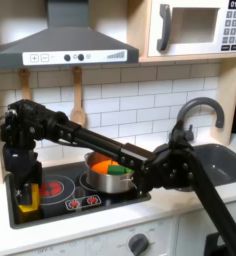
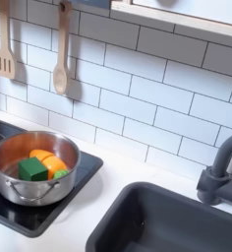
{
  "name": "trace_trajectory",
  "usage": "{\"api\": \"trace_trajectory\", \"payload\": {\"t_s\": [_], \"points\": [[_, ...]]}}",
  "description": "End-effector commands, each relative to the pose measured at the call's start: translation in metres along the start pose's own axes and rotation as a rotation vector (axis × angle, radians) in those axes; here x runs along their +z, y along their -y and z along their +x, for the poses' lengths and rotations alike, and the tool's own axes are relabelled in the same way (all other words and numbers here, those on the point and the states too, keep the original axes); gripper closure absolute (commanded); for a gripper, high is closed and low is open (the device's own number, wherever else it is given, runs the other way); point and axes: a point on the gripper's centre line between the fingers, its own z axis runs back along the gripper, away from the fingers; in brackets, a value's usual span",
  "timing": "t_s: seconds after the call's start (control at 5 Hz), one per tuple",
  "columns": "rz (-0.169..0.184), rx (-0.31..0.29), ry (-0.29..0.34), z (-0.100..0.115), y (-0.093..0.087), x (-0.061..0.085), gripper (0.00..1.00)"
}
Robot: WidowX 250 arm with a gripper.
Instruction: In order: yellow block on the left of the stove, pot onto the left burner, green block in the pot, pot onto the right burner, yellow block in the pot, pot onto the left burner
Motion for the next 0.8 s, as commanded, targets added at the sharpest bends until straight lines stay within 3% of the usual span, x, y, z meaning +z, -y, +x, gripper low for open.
{"api": "trace_trajectory", "payload": {"t_s": [0.0,0.2,0.6], "points": [[0.029,-0.003,-0.011,0.0006,-0.0016,-0.0079,0.85],[0.032,-0.002,-0.009,0.0004,-0.0034,-0.009,1.0],[0.024,-0.002,-0.002,0.0013,-0.0027,-0.0074,1.0]]}}
